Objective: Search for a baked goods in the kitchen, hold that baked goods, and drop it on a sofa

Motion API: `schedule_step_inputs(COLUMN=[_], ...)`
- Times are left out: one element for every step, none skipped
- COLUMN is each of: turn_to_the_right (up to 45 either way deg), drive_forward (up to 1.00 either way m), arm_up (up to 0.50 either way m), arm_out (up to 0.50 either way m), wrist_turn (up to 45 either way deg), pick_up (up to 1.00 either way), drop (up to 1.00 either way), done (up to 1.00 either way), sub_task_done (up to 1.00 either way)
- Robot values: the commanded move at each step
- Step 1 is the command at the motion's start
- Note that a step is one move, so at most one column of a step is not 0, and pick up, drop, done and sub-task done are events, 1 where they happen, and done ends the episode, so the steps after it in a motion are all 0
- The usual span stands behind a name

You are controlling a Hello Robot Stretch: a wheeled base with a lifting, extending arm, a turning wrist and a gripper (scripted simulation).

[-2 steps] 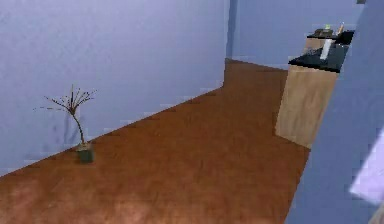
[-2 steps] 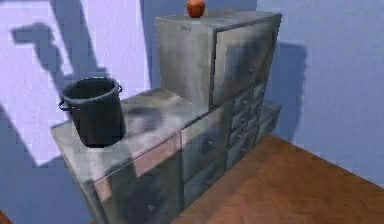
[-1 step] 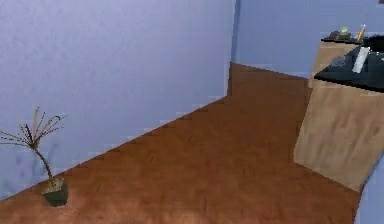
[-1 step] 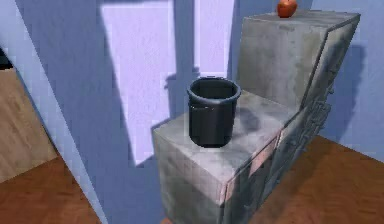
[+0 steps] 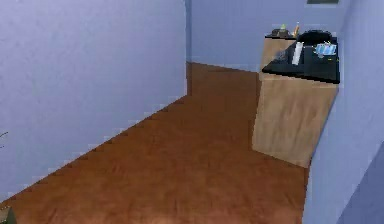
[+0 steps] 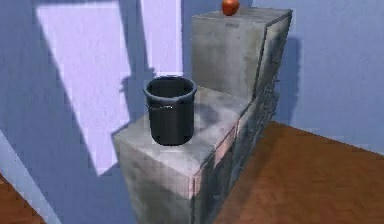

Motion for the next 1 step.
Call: schedule_step_inputs(turn_to_the_right=[0.0], drive_forward=[1.00], arm_up=[0.00], arm_out=[0.00], wrist_turn=[0.0], pick_up=[0.00], drop=[0.00], done=[0.00], sub_task_done=[0.00])
